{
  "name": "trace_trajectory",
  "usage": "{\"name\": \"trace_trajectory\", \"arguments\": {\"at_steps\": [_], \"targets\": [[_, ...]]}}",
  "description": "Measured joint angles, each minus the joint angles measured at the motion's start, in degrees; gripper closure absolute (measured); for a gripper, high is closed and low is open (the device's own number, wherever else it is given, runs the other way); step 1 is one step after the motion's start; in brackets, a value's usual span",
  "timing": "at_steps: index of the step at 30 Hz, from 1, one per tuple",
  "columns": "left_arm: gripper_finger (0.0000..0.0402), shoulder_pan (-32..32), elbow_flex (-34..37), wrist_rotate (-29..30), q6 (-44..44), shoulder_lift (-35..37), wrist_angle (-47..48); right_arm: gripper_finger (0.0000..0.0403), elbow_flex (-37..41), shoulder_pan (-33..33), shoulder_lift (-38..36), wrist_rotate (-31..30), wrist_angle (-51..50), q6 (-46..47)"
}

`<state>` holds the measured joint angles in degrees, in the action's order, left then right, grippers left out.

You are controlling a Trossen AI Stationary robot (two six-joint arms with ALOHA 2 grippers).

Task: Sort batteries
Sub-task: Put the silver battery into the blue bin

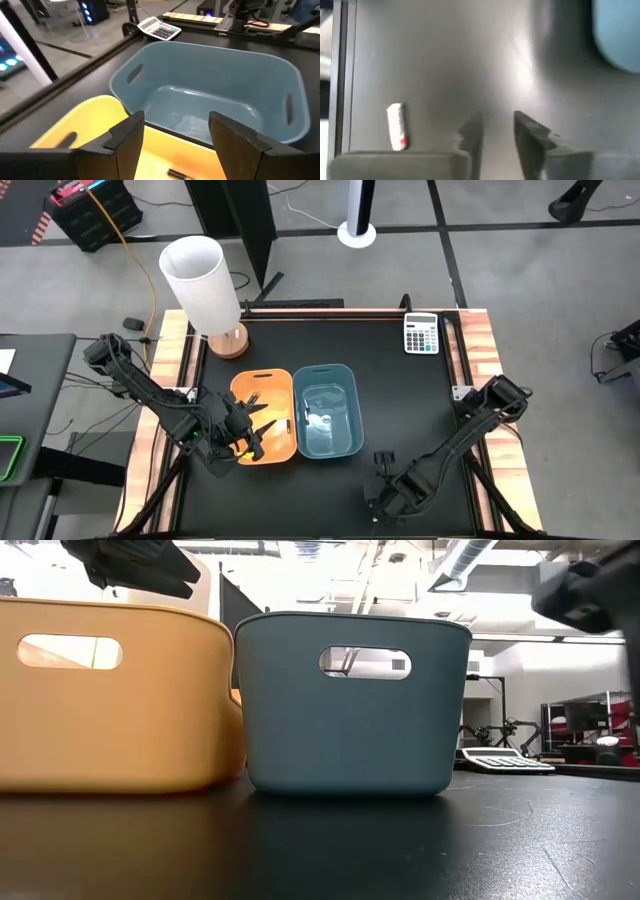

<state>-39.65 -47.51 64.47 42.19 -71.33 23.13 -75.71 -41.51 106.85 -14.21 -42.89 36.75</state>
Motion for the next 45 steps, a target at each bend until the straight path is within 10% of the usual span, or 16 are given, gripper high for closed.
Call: {"name": "trace_trajectory", "arguments": {"at_steps": [8,22,45], "targets": [[0.0185,-1.9,0.0,0.3,-3.3,0.1,-0.6,0.0191,-10.5,-3.4,0.1,-0.5,-13.5,11.6],[0.0185,-0.9,0.0,-3.2,-3.1,0.2,-2.7,0.0180,-11.0,-23.1,2.3,-6.1,-22.4,43.6],[0.0185,-1.2,0.0,-4.2,-3.2,0.1,-3.7,0.0180,-20.8,-17.2,12.5,-3.9,-11.5,27.3]]}}
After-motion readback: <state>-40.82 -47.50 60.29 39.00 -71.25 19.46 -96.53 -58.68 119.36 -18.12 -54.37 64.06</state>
